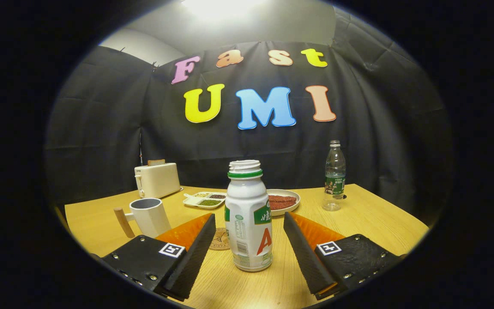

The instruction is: Take the bottle from table, then pour the juice into the cup, finally place the bottle on the coaster

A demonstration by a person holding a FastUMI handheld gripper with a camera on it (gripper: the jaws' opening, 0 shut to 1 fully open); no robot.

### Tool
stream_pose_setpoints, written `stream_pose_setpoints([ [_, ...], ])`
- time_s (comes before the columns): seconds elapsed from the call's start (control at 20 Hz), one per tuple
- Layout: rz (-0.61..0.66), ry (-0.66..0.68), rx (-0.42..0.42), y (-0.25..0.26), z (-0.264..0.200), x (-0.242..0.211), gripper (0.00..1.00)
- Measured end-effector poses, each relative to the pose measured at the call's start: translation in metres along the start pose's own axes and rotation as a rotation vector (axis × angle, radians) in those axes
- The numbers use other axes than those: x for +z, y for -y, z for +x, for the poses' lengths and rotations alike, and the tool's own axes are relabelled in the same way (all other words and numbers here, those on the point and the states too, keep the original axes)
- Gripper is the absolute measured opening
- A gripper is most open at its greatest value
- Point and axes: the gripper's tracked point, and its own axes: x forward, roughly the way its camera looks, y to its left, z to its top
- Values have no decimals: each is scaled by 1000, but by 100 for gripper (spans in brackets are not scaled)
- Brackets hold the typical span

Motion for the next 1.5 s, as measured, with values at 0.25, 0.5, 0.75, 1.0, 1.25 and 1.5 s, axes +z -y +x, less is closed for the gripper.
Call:
stream_pose_setpoints([
  [0.25, 0, -13, -27, 0, 16, -8, 97],
  [0.5, -10, -56, -50, 2, 27, -21, 83],
  [0.75, -34, -58, -90, 1, 28, -21, 67],
  [1.0, -92, -57, -108, -1, 28, -19, 62],
  [1.25, -237, -25, -134, -5, 28, 2, 62],
  [1.5, -457, 3, -162, -15, 33, 27, 62],
])
